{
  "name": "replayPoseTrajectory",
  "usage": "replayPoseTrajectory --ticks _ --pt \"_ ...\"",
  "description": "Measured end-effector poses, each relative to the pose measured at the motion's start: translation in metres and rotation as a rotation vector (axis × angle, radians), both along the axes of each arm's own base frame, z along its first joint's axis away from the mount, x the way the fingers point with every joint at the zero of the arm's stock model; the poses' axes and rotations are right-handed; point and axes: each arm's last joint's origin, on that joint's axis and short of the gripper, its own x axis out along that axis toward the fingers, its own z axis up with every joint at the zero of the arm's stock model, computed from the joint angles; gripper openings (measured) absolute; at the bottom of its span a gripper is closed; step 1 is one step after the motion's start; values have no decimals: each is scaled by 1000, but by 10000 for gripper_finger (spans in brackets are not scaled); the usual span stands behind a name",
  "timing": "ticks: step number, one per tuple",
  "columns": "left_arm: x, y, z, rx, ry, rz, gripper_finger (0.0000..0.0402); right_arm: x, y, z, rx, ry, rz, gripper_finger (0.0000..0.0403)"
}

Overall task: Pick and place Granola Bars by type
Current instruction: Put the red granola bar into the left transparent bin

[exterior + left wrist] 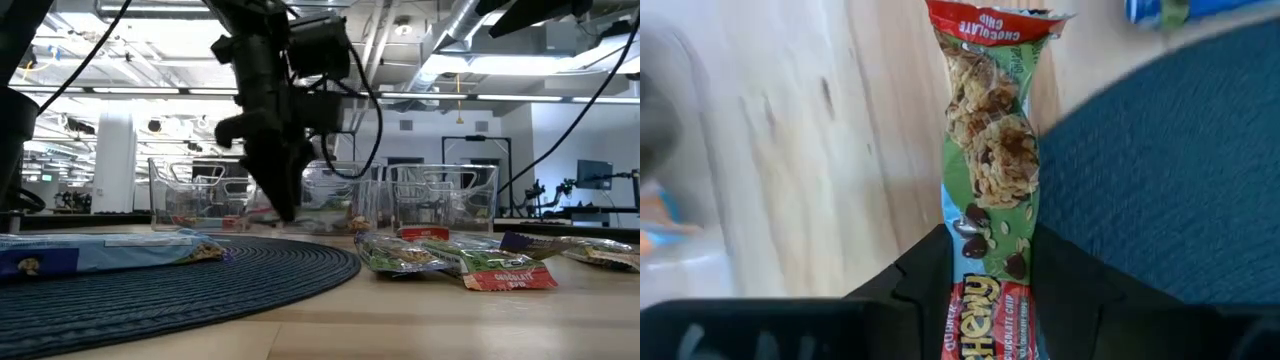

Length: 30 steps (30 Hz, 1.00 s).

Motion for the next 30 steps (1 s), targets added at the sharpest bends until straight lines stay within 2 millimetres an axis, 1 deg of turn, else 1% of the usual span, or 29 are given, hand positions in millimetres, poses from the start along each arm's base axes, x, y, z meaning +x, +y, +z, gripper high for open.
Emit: replayPoseTrajectory --ticks 4,8,13,17,20,24,30 --pt "8 0 16 8 -28 -18 110 1 -2 0 -1 1 -9 260" --pt "15 0 36 10 -48 -27 110 1 -3 0 -4 4 -14 260" --pt "23 -1 70 -12 -137 -35 110 0 -3 0 -12 16 -13 260" --pt "23 3 99 9 -211 42 110 0 -4 -1 -13 18 -14 260" --pt "14 16 113 75 -220 158 110 0 -4 -1 -11 18 -18 260" --pt "-5 42 128 159 -186 342 110 0 -4 -1 -8 14 -20 260" --pt "-37 85 139 205 -114 583 110 0 -4 -1 -1 9 -25 260"
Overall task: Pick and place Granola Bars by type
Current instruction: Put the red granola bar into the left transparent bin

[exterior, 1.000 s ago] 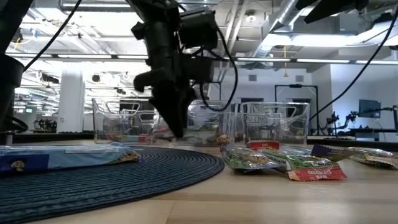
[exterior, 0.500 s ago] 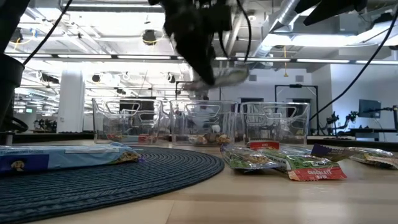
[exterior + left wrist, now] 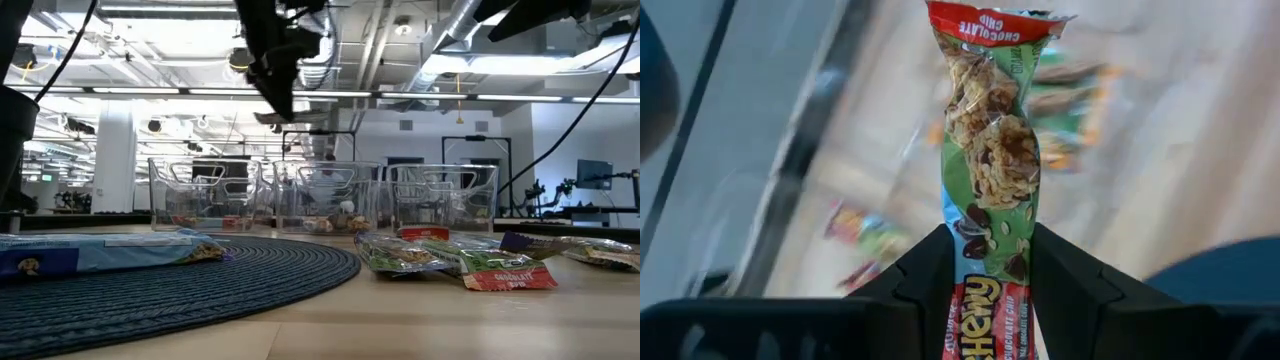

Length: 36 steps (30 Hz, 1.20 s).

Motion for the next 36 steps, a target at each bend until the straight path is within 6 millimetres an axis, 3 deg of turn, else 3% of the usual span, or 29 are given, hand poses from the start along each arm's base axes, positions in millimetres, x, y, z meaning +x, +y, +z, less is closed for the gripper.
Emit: replayPoseTrajectory --ticks 8,17,25,31,36 --pt "-36 45 -13 -44 73 243 111 0 0 0 14 -12 -12 260" --pt "-66 74 -54 -124 151 507 111 0 0 0 29 -25 -22 260" --pt "-82 78 -79 -164 210 599 111 1 -1 0 29 -25 -29 260" --pt "-76 76 -80 -142 182 567 118 4 -7 0 30 -24 -60 260" --pt "-72 77 -80 -128 144 546 148 7 -11 -1 65 1 -68 260"
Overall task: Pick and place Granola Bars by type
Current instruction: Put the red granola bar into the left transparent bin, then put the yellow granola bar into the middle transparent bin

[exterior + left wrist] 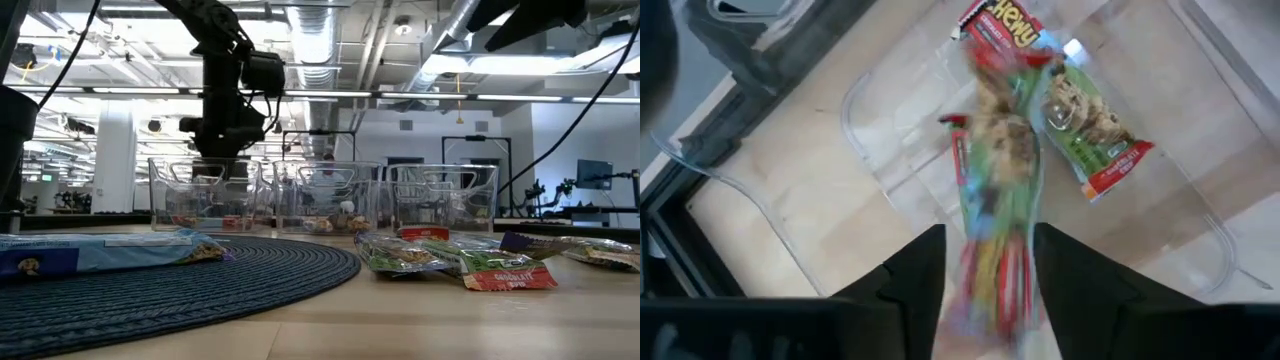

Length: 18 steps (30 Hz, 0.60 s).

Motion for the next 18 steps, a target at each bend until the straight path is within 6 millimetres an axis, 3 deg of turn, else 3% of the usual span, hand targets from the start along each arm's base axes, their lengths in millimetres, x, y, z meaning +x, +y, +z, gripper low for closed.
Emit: replayPoseTrajectory --ticks 10,14,18 --pt "3 -7 2 -50 -8 -145 207 4 0 -1 64 5 7 260" --pt "7 -25 19 0 -39 -269 210 6 3 -6 104 17 50 260" --pt "3 -44 45 92 -100 -373 210 8 6 -24 210 45 70 260"
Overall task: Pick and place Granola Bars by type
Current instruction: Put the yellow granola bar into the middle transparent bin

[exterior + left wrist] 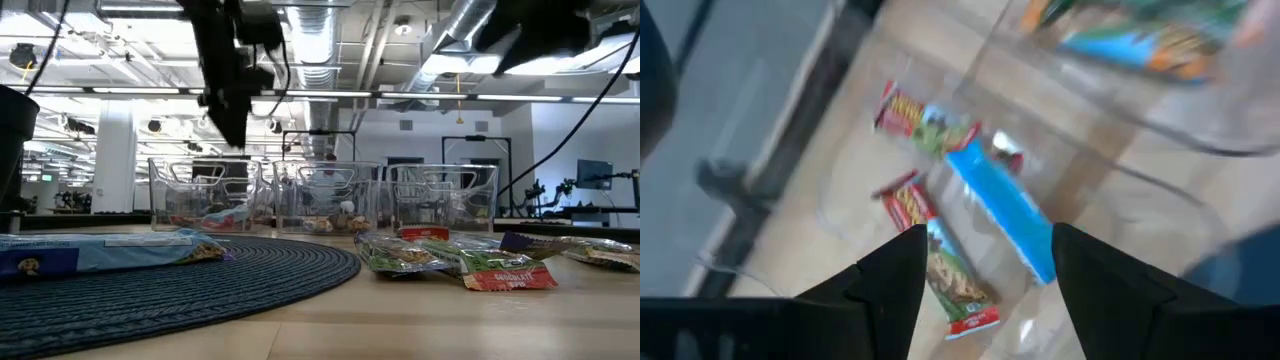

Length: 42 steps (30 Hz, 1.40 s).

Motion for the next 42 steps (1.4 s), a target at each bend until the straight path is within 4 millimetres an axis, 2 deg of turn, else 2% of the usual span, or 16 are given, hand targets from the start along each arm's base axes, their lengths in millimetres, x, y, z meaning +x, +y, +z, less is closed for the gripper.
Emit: replayPoseTrajectory --ticks 8,14,18,21,24,29,37,42 --pt "-24 -42 54 108 -176 -192 210 -13 3 -43 279 36 -221 260" --pt "-41 -56 76 173 -263 -203 210 -23 3 -64 493 83 -451 260" --pt "-46 -58 80 194 -276 -194 210 -17 7 -72 557 84 -524 260" --pt "-47 -58 81 194 -275 -195 210 -7 13 -86 612 157 -555 260" --pt "-47 -58 81 197 -271 -205 210 1 20 -102 616 229 -589 260" --pt "-46 -58 81 209 -257 -235 210 16 29 -115 593 249 -652 260" --pt "-46 -58 81 212 -257 -243 210 28 32 -143 603 339 -745 260" --pt "-46 -58 81 215 -252 -253 210 31 32 -149 605 362 -740 259"
